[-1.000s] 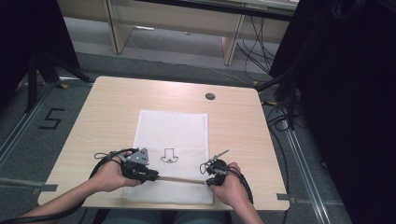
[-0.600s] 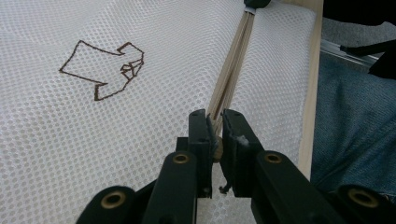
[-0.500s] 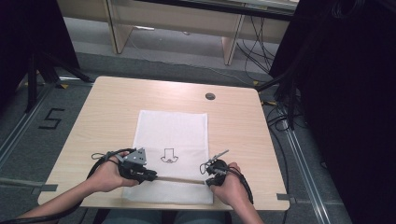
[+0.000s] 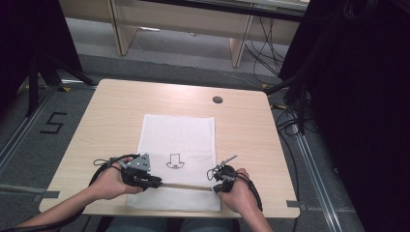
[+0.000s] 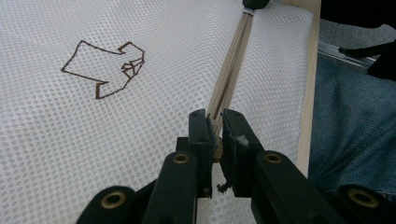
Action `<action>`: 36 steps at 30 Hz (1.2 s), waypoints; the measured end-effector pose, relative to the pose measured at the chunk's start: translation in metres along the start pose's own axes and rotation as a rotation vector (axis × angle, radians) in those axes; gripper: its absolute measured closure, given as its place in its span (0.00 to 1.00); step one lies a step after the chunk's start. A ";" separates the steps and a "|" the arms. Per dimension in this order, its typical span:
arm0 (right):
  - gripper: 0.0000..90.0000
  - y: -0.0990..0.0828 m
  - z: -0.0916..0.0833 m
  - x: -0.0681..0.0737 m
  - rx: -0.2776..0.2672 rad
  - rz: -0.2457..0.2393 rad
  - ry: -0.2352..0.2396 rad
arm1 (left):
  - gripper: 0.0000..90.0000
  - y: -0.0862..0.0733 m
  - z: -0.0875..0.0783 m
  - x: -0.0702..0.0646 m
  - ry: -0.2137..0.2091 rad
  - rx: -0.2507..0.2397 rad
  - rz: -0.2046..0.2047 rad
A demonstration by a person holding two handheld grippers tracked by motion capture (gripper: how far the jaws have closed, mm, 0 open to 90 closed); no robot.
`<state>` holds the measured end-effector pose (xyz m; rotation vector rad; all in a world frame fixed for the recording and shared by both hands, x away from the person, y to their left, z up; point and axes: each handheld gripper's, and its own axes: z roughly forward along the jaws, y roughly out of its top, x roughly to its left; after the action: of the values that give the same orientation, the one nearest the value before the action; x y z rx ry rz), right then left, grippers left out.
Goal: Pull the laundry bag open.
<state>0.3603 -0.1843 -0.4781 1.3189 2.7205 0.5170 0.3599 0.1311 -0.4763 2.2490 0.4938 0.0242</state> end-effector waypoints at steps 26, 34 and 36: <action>1.00 0.000 0.000 0.000 0.000 0.003 0.000 | 0.91 -0.027 -0.031 0.007 0.054 -0.001 -0.043; 1.00 0.000 0.000 0.000 0.001 -0.001 0.000 | 0.91 -0.046 -0.051 0.012 0.097 0.003 -0.085; 1.00 0.000 0.000 0.000 0.000 -0.001 0.001 | 0.91 -0.050 -0.055 0.013 0.105 -0.001 -0.097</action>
<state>0.3605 -0.1843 -0.4780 1.3181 2.7218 0.5171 0.3446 0.2053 -0.4778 2.2284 0.6593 0.0933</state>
